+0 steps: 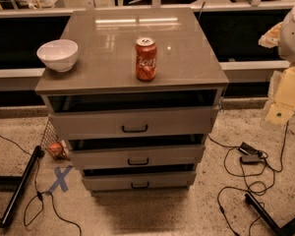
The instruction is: Open middle drawer
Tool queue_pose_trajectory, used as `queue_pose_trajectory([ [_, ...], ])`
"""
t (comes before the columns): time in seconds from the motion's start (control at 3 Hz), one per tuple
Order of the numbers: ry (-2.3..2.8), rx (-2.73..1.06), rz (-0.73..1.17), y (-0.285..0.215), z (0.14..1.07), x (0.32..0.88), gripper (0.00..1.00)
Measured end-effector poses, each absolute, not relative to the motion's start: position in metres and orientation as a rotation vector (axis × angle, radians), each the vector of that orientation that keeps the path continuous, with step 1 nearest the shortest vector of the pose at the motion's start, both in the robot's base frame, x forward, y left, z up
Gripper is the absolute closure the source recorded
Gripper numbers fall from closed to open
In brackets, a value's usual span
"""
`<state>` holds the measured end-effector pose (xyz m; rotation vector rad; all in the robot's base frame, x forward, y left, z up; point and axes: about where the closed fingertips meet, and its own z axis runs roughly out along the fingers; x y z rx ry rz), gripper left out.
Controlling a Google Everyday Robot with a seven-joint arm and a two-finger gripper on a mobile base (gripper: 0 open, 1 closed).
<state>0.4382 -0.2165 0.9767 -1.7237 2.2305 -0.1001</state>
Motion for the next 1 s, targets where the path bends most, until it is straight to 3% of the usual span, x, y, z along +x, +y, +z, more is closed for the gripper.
queue_pose_trajectory([
  [0.67, 2.259, -1.714, 0.015, -0.196, 0.916, 0.457, 0.0],
  [1.0, 2.182, -1.778, 0.107, -0.156, 0.854, 0.453, 0.0],
])
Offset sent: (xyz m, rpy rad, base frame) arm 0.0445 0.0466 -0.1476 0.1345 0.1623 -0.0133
